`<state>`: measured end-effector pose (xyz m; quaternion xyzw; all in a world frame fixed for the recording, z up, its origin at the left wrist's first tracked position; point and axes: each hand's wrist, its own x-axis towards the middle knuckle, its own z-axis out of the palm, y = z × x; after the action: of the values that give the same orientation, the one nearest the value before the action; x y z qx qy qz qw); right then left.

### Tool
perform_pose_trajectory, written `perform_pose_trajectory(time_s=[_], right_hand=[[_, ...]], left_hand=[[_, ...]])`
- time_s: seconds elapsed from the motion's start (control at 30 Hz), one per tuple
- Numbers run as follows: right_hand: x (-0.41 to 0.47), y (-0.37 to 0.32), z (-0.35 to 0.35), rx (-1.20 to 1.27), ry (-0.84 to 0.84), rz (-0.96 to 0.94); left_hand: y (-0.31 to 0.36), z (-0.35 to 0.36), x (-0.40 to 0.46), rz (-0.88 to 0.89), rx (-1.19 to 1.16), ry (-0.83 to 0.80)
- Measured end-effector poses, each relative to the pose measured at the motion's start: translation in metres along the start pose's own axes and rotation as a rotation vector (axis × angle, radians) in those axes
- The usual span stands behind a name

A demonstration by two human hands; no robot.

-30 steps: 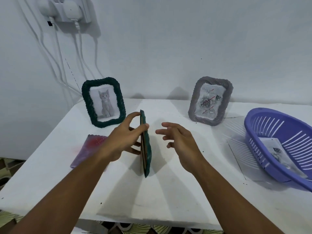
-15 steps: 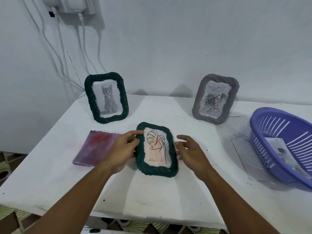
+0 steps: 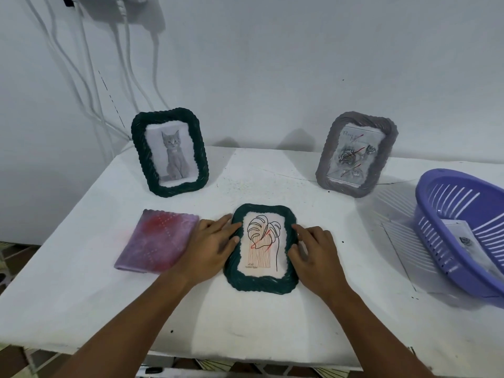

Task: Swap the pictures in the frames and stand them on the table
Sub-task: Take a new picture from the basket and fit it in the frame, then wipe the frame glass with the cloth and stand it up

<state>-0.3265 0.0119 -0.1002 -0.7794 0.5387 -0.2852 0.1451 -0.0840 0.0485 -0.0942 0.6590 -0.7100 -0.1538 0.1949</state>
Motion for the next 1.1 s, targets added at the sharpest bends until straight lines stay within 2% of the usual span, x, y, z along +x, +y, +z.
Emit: perform_pose_trajectory(time_s=[0.2,0.47,0.57,0.67,0.73,0.9,1.1], right_hand=[[0.003,0.003,0.001,-0.057,-0.019,-0.004],[0.004,0.001,0.003,-0.082,-0.008,0.028],[0.005,0.001,0.005,-0.089,-0.007,0.054],[0.006,-0.001,0.008,-0.088,0.017,0.085],[0.007,-0.002,0.009,-0.098,0.037,0.087],[0.008,-0.003,0.007,-0.122,0.043,0.063],[0.017,-0.002,0.008,-0.122,0.004,0.097]], left_hand=[[-0.001,0.003,-0.001,0.015,-0.053,0.073],[-0.007,-0.006,-0.002,0.056,-0.076,0.036],[-0.013,-0.018,-0.006,0.054,0.033,0.217],[-0.017,-0.037,-0.013,-0.057,0.191,0.352],[-0.019,-0.045,-0.019,-0.168,0.285,0.344],[-0.025,-0.039,-0.027,-0.369,0.427,0.154],[-0.019,-0.035,-0.022,-0.432,0.475,0.118]])
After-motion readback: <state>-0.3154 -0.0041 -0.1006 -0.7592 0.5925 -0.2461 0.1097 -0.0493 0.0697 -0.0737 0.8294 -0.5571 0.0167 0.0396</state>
